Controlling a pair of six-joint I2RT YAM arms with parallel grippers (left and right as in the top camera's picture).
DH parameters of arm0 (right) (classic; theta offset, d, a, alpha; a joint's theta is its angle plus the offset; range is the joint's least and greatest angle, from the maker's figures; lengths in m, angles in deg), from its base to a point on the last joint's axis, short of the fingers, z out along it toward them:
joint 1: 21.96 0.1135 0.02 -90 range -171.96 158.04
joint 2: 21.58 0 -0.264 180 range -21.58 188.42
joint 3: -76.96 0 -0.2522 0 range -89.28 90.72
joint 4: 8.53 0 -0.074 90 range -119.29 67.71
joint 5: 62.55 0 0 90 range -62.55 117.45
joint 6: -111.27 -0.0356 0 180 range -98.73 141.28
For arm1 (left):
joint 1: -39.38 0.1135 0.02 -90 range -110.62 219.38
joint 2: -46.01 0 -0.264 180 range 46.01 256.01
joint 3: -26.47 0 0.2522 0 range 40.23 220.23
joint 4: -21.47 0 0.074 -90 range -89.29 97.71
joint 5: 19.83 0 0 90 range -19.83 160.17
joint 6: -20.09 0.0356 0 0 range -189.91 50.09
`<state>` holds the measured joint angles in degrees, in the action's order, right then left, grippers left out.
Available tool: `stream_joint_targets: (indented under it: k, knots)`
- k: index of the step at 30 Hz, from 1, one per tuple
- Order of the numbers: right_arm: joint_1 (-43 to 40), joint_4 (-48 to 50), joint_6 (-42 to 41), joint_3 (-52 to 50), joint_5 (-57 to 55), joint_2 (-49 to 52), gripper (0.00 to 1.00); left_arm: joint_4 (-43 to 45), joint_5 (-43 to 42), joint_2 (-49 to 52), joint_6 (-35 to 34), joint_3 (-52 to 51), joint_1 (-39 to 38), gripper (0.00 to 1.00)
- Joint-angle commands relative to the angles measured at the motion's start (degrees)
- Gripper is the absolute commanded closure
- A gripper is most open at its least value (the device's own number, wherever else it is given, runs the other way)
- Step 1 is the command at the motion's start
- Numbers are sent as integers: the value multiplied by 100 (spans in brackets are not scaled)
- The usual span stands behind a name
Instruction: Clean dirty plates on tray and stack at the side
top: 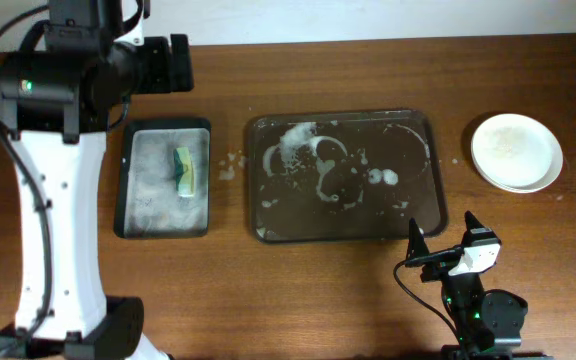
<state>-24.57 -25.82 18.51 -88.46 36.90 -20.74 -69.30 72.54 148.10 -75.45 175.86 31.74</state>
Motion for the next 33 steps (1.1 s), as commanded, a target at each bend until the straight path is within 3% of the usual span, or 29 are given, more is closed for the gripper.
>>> stream_joint_targets:
  k: [1, 7, 19, 25, 29, 33]
  knots:
    - [46, -11, 22, -50, -72, -52, 2, 442, 46, -715, 179, -407, 15, 1]
    - [46, -11, 22, -50, -70, -52, 2, 2006, 42, -2044, 179, -2651, 107, 1]
    - [46, -11, 22, -50, -70, -52, 2, 5276, -120, -6216, 175, -8874, 715, 1]
    - [46, -11, 22, -50, -70, -52, 2, 6500, -308, -7604, 175, -11014, 883, 1]
    - [46, -11, 22, -50, -70, -52, 1, 7099, -315, -8275, 173, -11986, 883, 1]
    - [46, -11, 22, -50, -70, -52, 2, 7112, -369, -8828, 173, -12458, 883, 1]
